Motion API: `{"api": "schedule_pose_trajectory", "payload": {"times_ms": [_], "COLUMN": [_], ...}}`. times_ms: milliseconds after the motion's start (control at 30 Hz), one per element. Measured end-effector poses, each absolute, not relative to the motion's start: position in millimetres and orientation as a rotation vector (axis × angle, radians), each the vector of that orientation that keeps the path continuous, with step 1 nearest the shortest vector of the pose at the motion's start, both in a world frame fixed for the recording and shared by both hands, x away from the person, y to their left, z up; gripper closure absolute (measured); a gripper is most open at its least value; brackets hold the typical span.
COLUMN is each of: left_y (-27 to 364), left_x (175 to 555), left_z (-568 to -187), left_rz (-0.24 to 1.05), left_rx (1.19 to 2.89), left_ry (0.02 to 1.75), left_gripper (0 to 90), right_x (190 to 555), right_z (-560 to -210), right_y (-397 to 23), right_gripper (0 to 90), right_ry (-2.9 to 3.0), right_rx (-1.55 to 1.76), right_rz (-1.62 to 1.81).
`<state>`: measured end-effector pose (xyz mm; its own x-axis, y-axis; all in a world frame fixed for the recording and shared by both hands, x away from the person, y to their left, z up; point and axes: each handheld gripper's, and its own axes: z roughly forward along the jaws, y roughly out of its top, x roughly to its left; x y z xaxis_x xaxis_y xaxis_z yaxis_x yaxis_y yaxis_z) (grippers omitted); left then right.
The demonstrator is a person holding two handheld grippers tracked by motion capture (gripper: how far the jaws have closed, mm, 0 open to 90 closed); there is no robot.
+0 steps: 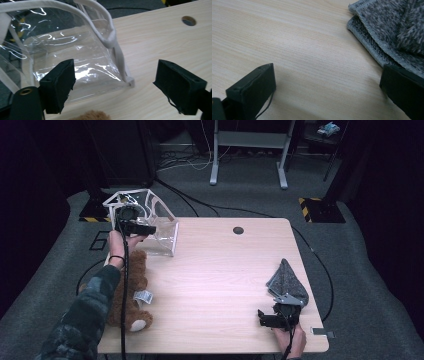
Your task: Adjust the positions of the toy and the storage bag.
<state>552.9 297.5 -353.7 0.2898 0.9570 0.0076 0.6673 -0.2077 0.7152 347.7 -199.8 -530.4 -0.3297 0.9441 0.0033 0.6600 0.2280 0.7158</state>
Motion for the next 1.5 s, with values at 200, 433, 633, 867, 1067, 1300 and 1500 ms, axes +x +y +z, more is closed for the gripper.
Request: {"api": "schedule_pose_trajectory", "payload": {"times_ms": [200, 433, 633, 867, 1067, 1300, 1500], "left_y": [294.2, 290.8, 288.6, 284.3, 283.7, 279.9, 271.4], "left_x": [568.8, 578.2, 579.0, 579.3, 580.1, 578.8, 576.7], "left_z": [-350.6, -350.5, -352.6, -353.5, -353.5, -353.0, -353.0], "left_rz": [0.602, 0.623, 0.610, 0.590, 0.555, 0.517, 0.506], "left_rx": [1.940, 1.920, 1.921, 1.919, 1.939, 1.962, 2.011], "left_ry": [1.466, 1.519, 1.488, 1.430, 1.379, 1.333, 1.257], "left_gripper": [25.3, 46.9, 73.0, 78.3, 79.1, 79.2, 79.1], "right_x": [347.8, 347.8, 347.8, 347.8, 347.8, 347.8, 347.7], "right_z": [-530.5, -530.5, -530.5, -530.5, -530.5, -530.5, -530.5], "right_y": [-199.8, -199.7, -199.7, -199.6, -199.6, -199.6, -199.5], "right_gripper": [0.0, 0.0, 0.0, 0.0, 0.0, 0.0, 0.0], "right_ry": [2.074, 2.073, 2.073, 2.072, 2.072, 2.071, 2.071], "right_rx": [1.471, 1.472, 1.472, 1.472, 1.472, 1.473, 1.473], "right_rz": [0.878, 0.878, 0.878, 0.878, 0.878, 0.877, 0.877]}}
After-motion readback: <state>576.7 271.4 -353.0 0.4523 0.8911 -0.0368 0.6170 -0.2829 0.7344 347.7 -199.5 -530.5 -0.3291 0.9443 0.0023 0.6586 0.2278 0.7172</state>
